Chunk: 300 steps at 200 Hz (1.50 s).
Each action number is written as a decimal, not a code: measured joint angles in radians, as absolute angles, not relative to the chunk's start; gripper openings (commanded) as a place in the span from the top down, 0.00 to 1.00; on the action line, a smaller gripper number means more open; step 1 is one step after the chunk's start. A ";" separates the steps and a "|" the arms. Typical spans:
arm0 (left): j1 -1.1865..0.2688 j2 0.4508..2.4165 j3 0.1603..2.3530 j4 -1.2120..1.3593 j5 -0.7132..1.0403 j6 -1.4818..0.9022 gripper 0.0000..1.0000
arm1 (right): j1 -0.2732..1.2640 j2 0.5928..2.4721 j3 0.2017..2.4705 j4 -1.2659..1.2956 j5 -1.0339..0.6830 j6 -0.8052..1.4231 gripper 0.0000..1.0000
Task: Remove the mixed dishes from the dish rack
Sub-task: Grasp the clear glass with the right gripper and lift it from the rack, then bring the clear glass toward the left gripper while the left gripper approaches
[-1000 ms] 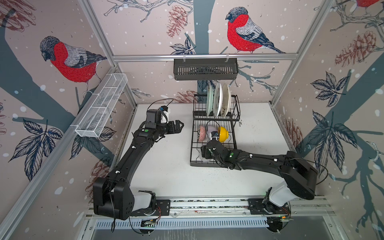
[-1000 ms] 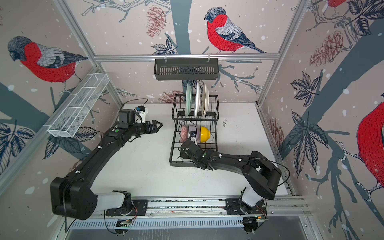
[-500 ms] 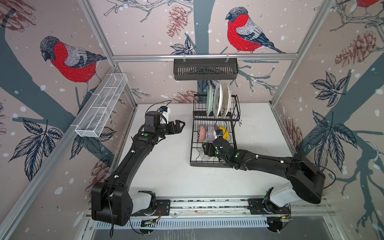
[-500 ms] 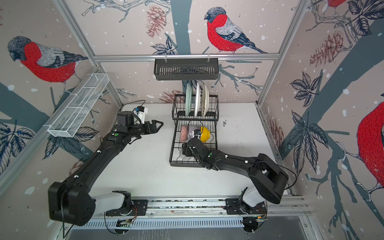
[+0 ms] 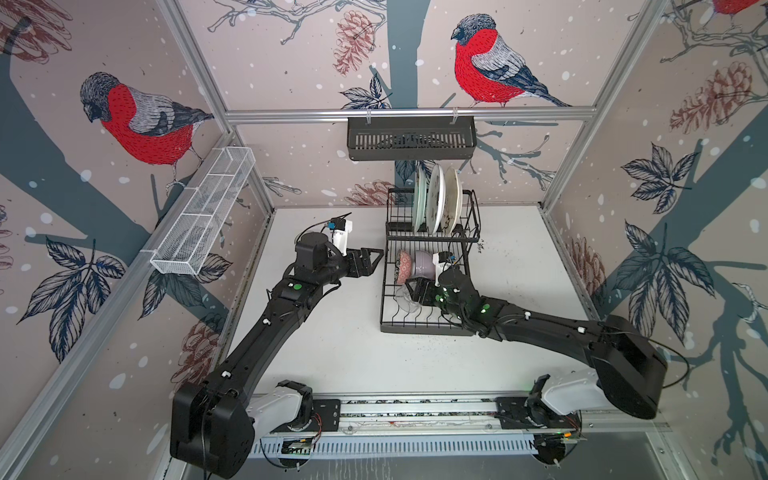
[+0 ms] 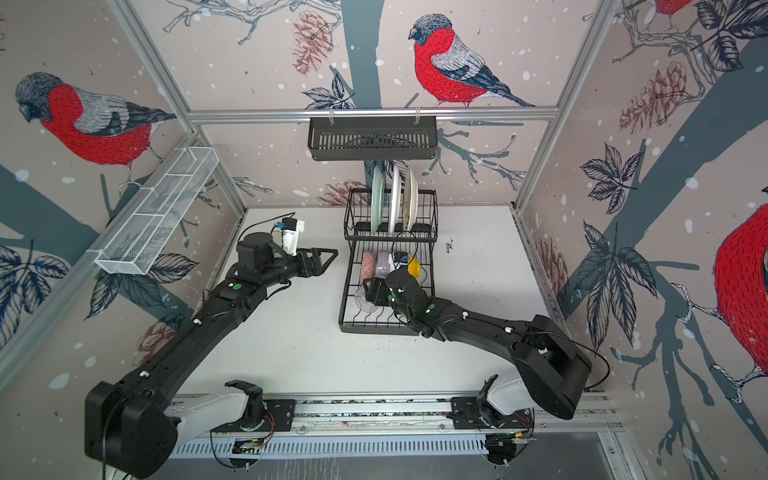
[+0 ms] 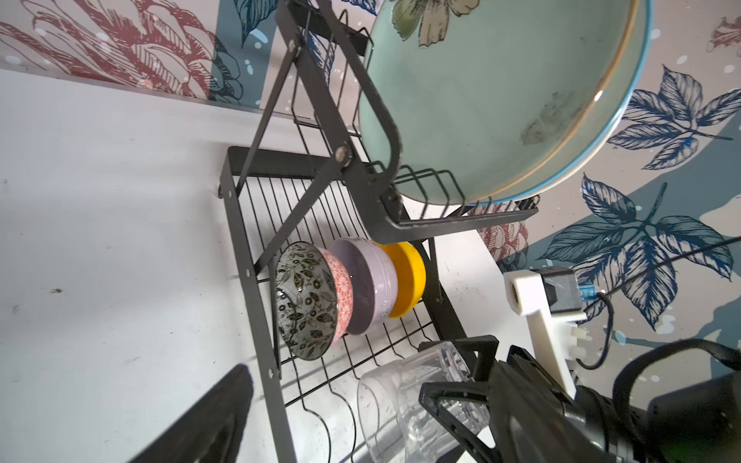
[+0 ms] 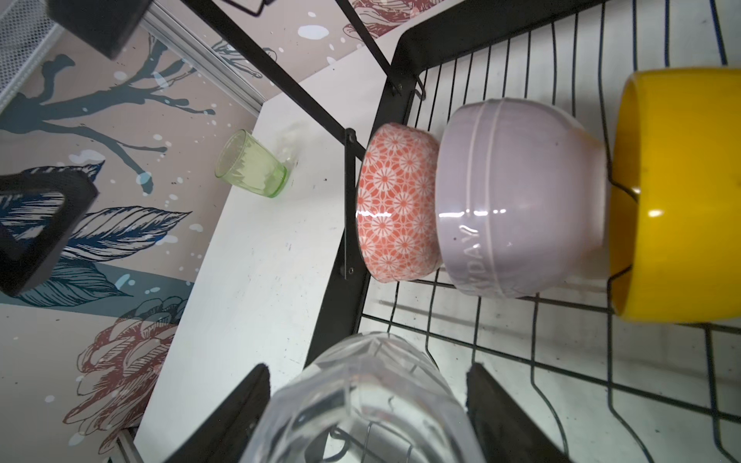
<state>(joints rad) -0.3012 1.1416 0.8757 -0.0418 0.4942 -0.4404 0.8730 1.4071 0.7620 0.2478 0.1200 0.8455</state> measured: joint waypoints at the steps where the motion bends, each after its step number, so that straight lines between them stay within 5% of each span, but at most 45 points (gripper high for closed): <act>1: -0.302 1.141 0.875 -0.041 0.494 -0.442 0.08 | 0.872 1.406 0.762 0.248 0.120 0.847 0.40; 300: -0.556 1.049 0.612 0.307 0.511 -0.688 0.14 | 0.780 1.163 0.572 0.488 0.023 1.045 0.40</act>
